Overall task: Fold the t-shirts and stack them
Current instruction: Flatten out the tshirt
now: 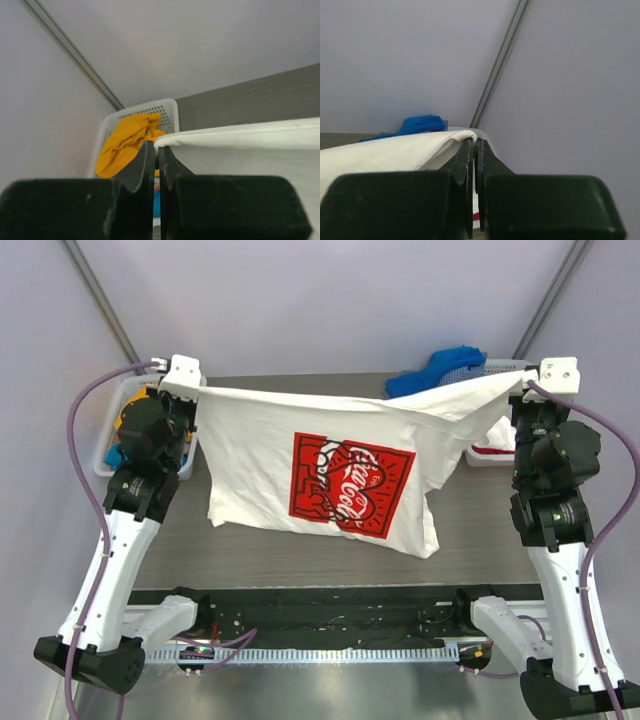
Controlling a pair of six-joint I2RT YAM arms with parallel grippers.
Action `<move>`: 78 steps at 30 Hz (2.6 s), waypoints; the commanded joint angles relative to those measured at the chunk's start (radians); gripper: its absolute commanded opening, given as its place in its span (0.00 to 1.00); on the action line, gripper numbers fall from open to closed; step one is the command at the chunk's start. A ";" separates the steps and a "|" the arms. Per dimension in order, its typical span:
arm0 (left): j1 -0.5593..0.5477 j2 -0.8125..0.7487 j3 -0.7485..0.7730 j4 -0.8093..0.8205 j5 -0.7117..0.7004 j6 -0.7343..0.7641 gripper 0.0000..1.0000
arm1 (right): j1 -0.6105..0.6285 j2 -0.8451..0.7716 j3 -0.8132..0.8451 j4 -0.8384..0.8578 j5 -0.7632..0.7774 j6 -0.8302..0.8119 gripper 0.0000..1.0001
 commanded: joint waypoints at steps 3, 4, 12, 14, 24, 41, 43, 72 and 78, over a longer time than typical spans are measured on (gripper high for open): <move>0.015 0.116 0.258 0.171 -0.157 0.031 0.00 | -0.007 0.138 0.184 0.145 0.100 -0.002 0.01; 0.018 0.146 0.291 0.200 -0.159 0.025 0.00 | -0.007 0.176 0.240 0.159 0.104 -0.004 0.01; 0.055 0.629 0.898 0.231 -0.191 0.011 0.00 | -0.009 0.662 0.737 0.330 0.100 -0.037 0.01; 0.059 0.695 1.074 0.224 -0.187 0.017 0.00 | -0.010 0.753 0.953 0.322 0.089 -0.033 0.01; 0.058 0.635 1.075 0.359 -0.101 -0.001 0.00 | -0.010 0.892 1.209 0.392 0.037 -0.074 0.01; 0.049 0.184 0.691 0.185 -0.064 -0.065 0.00 | -0.009 0.398 0.767 0.161 0.046 0.025 0.01; 0.049 0.129 0.665 0.164 -0.064 -0.064 0.00 | -0.009 0.355 0.770 0.137 0.045 0.024 0.01; 0.073 0.840 1.291 0.366 -0.114 0.059 0.00 | -0.010 1.037 1.393 0.272 0.088 -0.080 0.01; 0.098 0.854 1.286 0.458 -0.127 0.068 0.00 | -0.010 1.031 1.341 0.369 0.062 -0.108 0.01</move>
